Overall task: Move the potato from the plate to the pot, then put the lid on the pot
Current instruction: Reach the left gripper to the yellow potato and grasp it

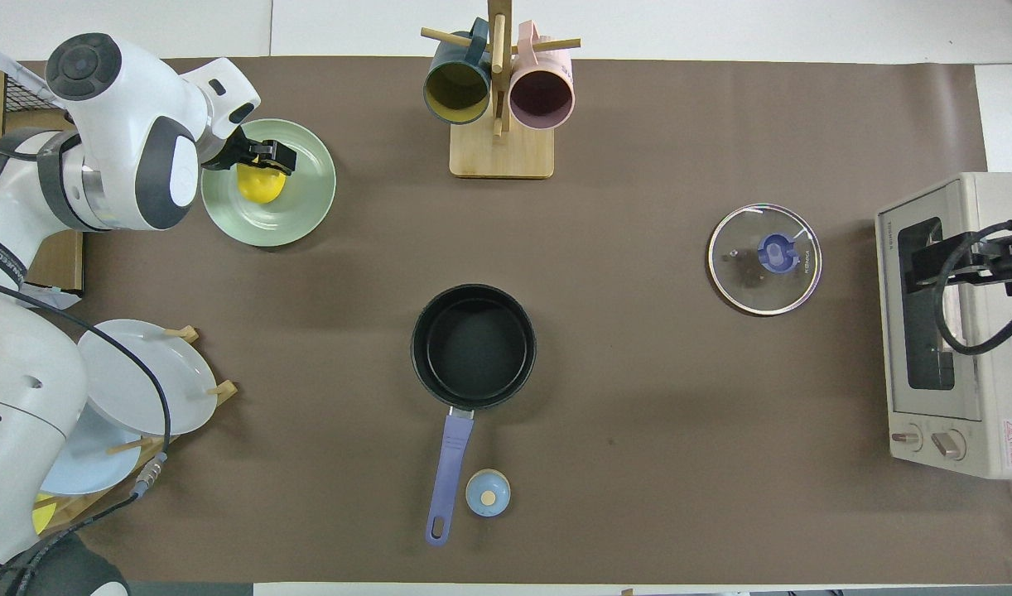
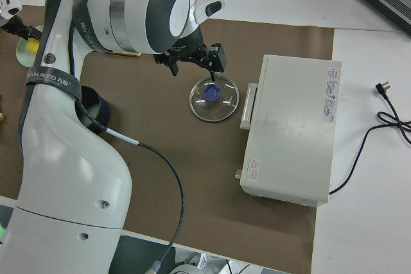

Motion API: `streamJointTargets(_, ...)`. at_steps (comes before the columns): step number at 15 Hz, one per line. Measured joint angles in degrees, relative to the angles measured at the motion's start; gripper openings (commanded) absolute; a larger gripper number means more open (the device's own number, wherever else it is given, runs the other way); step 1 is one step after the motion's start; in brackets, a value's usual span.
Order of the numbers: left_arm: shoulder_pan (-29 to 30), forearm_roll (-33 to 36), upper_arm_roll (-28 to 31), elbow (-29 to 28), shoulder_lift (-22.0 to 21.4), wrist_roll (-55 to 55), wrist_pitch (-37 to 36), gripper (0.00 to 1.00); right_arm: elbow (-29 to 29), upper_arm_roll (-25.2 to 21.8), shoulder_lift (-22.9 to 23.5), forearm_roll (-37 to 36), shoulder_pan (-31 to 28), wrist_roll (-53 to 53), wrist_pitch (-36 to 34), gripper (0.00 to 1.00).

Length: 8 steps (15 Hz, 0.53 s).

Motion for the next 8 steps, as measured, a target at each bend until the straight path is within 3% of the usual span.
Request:
streamJointTargets(5, 0.0, 1.42, 0.03, -0.92, 0.0, 0.03, 1.11, 1.0, 0.0, 0.0, 0.0, 0.0, 0.0, 0.0, 0.0, 1.0)
streamJointTargets(6, 0.0, 1.42, 0.03, -0.92, 0.0, 0.04, 1.55, 0.92, 0.0, 0.0, 0.0, 0.0, 0.0, 0.0, 0.0, 1.0)
streamJointTargets(8, 0.0, 1.42, 0.03, -0.92, 0.0, 0.05, 2.11, 0.54, 0.0, 0.0, 0.0, 0.0, 0.0, 0.0, 0.0, 1.0)
